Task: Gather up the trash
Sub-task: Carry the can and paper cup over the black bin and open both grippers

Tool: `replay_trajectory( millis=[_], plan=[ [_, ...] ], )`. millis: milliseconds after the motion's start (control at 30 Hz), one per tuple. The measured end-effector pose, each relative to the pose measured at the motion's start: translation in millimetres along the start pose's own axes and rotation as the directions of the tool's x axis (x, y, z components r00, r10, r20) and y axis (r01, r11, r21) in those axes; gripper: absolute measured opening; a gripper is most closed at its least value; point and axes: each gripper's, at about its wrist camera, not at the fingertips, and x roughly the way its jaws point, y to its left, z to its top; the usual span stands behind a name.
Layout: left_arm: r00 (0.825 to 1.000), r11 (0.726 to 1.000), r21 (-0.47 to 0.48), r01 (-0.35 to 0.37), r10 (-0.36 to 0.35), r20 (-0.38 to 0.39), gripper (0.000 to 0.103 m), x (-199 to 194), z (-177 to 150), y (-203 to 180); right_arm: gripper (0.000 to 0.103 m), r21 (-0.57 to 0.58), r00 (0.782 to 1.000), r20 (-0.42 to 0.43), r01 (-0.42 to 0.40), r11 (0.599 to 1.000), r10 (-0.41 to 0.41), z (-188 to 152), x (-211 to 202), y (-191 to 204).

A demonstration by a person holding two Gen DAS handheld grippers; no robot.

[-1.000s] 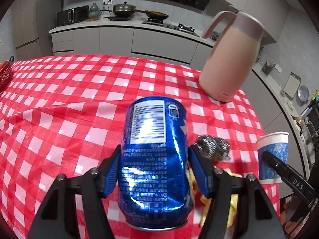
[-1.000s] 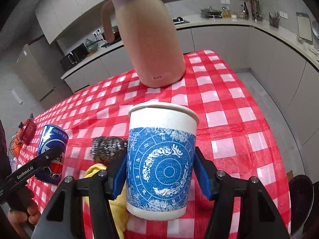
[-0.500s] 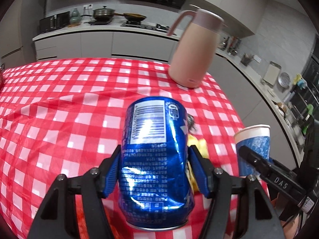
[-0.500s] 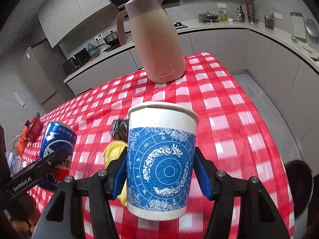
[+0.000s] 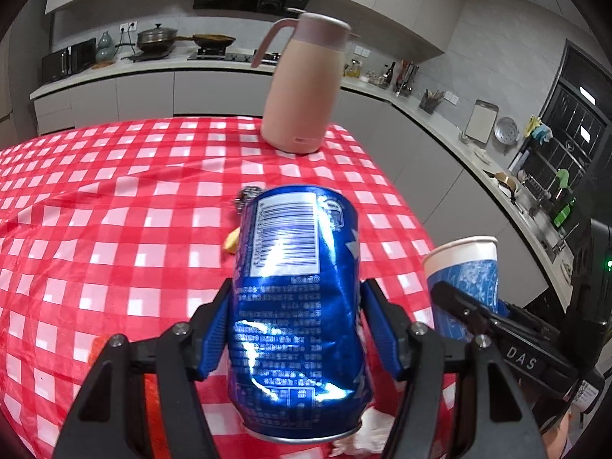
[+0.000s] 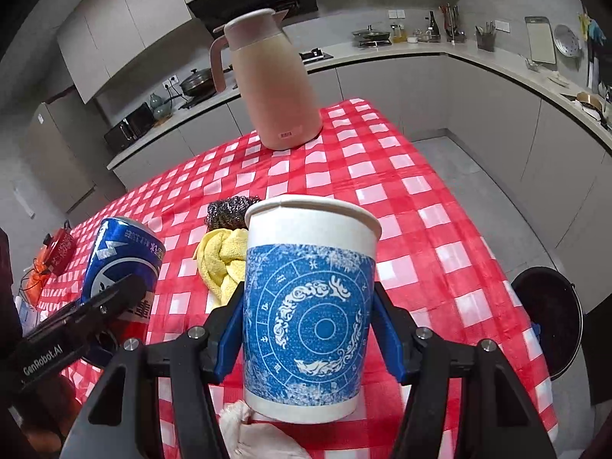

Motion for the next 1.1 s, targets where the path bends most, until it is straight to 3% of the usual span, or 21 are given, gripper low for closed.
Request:
replay_trajectory(
  millis=[167,367,733,1100],
  plan=[
    [1.000,1.000,-0.008,-0.017,0.018,0.013,0.066,6,-8,-39,0.063,-0.023,1.000,0.010,-0.021,1.000,0.021,-1,-15,-36],
    [1.000,1.000,-0.016,-0.001,0.000,-0.026,0.066,32,-16,-96,0.063,-0.008,1.000,-0.004,-0.024,1.000,0.024,8,-26,-104],
    [0.995,0.996,0.049,0.074,-0.071,-0.070,0.066,73,-12,-189,0.063,0.074,1.000,0.002,0.021,0.997,-0.021,19,-44,-210],
    [0.975,0.976,0.132,0.171,-0.149,-0.165,0.065,109,-25,-275,0.063,0.163,0.994,0.000,0.105,0.981,-0.107,12,-71,-305]
  ],
)
